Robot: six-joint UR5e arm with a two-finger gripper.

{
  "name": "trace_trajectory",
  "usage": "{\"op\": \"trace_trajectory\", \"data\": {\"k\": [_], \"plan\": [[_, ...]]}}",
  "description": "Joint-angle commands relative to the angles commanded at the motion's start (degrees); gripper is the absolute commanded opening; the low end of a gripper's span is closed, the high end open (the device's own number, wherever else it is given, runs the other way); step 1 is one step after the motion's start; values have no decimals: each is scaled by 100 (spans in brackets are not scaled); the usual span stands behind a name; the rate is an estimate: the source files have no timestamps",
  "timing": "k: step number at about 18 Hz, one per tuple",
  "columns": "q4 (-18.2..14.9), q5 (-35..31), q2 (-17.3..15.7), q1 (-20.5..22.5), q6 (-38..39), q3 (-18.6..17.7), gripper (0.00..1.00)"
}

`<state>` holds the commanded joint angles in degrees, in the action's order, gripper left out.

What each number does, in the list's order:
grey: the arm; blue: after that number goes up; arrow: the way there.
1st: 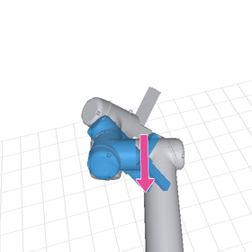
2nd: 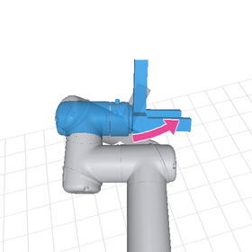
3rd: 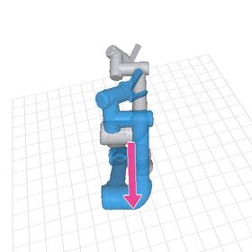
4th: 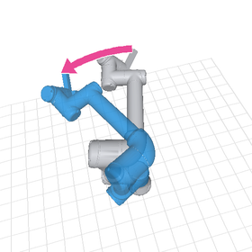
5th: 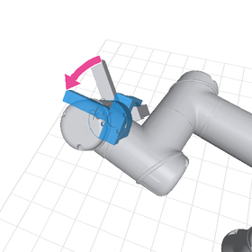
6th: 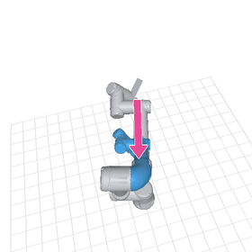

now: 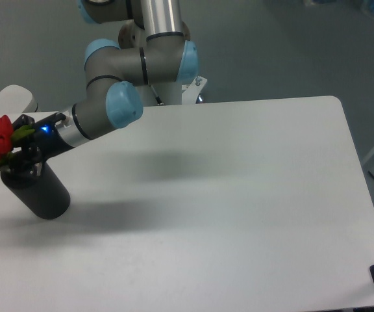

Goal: Pick up the flowers from the vase
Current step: 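Lower the gripper around the tulip stems and close it on them, then lift the gripped tulips up and out of the black vase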

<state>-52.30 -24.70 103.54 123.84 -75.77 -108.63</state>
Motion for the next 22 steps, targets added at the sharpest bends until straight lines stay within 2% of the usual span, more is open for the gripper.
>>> {"op": "trace_trajectory", "data": {"k": [7, 11, 14, 18, 22], "plan": [[0, 641, -52, 167, 88, 0, 14], [0, 1081, -272, 413, 650, 9, 14], [0, 1178, -343, 510, 896, 18, 14], [0, 1406, -404, 659, 1309, 132, 14], [-9, 1652, -396, 835, 1651, 412, 14]]}}
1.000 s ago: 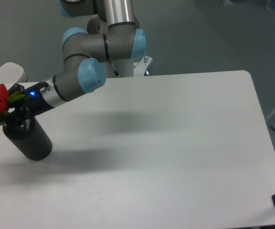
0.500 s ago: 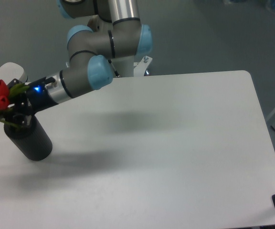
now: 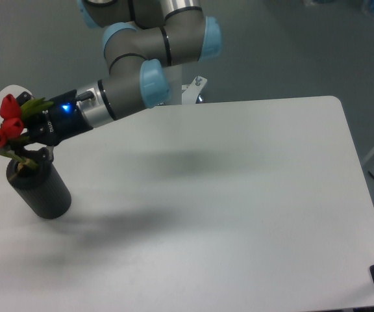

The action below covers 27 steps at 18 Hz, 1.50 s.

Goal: Pick up the flowers from the vase
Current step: 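Lift the gripped tulips up and out of the black vase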

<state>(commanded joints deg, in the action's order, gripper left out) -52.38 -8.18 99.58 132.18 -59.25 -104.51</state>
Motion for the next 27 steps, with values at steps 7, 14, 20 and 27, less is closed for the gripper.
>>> {"op": "trace_trajectory", "data": {"k": [7, 14, 20, 27], "plan": [[0, 317, 88, 264, 959, 590, 14], [0, 291, 211, 483, 960, 783, 13], [114, -417, 580, 721, 836, 1607, 13], [105, -2415, 765, 756, 574, 2137, 13]]}}
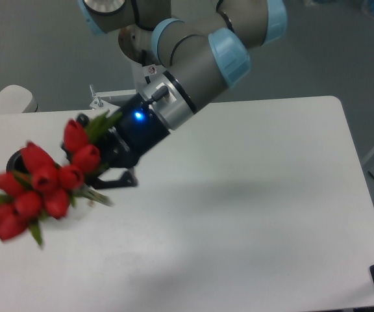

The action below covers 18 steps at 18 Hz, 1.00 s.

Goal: Pick up the flowers from the vase
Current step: 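Lift the gripped tulips up and out of the black vase, then carry the held tulips away from the vase across the table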

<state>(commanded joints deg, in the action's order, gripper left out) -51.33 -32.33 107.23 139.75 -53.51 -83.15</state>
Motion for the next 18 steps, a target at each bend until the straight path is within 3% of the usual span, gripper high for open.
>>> {"op": "trace_trajectory", "data": {"k": [5, 10, 12, 18], "plan": [[-35, -1159, 44, 132, -432, 44, 13], [-123, -2205, 97, 167, -1432, -44, 13], [-394, -2732, 141, 167, -1653, 8, 13], [-1668, -3990, 263, 246, -2137, 465, 9]]}}
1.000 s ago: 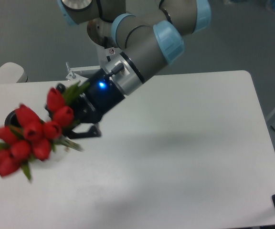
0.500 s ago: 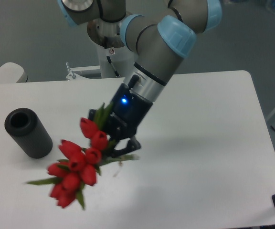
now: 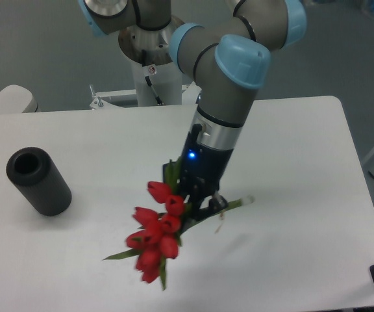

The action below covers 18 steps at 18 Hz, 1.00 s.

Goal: Pick up the flowers from the vase
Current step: 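Carry the held tulips away from the vase across the table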

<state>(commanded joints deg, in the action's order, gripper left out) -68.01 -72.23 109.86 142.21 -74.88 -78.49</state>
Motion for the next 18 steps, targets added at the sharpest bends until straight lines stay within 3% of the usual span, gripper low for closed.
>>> {"op": "trace_trajectory", "data": {"k": [3, 8, 10, 13, 18], "plan": [[-265, -317, 123, -9, 9, 36, 5], [-318, -713, 605, -53, -9, 316, 2], [-248, -870, 992, 61, -401, 378, 1], [-292, -1276, 1265, 272, -1326, 492, 1], [-230, -1285, 1696, 387, -1415, 818, 0]]}}
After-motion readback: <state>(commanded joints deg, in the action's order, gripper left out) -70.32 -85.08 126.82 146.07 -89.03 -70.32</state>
